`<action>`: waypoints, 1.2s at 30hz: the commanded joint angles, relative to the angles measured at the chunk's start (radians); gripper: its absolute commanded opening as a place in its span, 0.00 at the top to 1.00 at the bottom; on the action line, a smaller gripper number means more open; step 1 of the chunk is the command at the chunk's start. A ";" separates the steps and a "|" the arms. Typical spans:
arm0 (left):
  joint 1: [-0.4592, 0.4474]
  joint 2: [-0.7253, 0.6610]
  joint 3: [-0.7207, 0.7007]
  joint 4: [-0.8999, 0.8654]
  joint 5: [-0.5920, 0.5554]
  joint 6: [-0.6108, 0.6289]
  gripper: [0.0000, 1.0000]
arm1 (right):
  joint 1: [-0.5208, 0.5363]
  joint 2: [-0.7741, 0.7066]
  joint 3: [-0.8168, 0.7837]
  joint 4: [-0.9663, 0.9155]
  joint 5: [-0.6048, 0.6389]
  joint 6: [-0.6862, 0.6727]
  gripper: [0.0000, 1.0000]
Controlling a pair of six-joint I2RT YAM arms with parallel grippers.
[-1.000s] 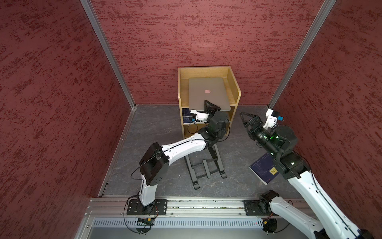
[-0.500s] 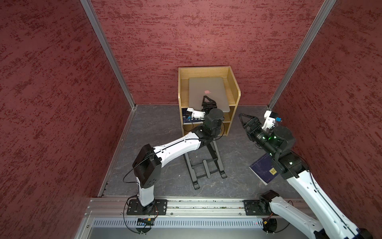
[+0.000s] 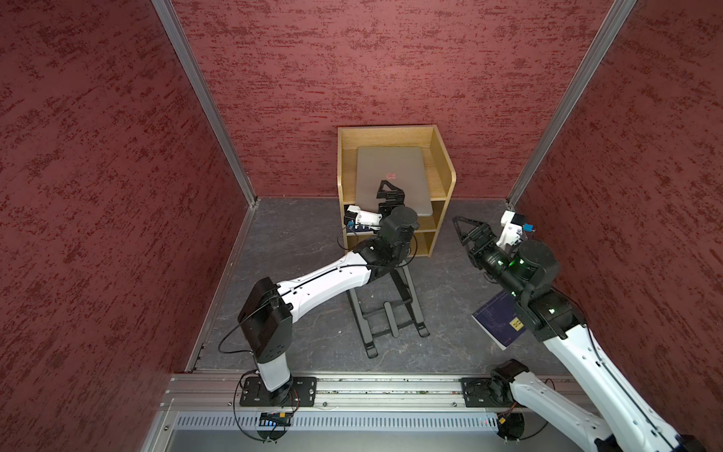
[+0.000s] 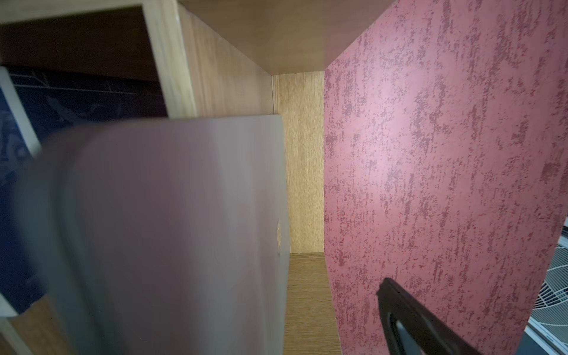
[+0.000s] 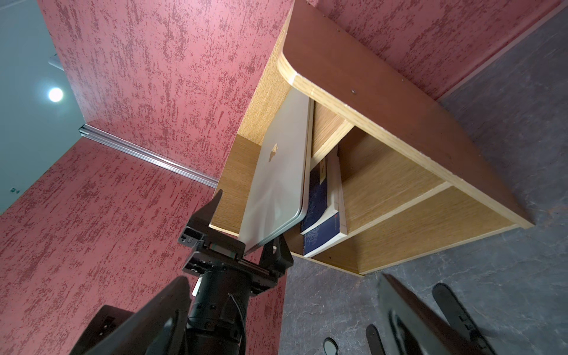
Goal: Close the laptop lid and set it aside
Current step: Place the laptop on the shelf, then reset both arms
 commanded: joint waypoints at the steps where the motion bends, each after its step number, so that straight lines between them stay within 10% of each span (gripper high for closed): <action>1: 0.004 -0.053 -0.024 -0.117 0.032 -0.057 0.00 | 0.006 -0.024 -0.006 -0.031 0.041 -0.021 0.02; 13: -0.005 -0.273 -0.148 -0.353 0.302 0.038 0.00 | 0.006 -0.049 -0.007 -0.088 0.074 -0.084 0.02; 21: -0.009 -0.546 -0.362 -0.450 0.571 0.354 0.00 | 0.006 -0.129 -0.007 -0.186 0.152 -0.235 0.02; 30: 0.007 -0.920 -0.503 -0.761 0.286 0.738 0.00 | 0.007 -0.201 -0.017 -0.338 0.380 -0.440 0.01; 36: 0.116 -1.069 -0.731 -0.505 0.138 1.070 0.00 | 0.007 -0.273 -0.221 -0.060 0.523 -0.721 0.02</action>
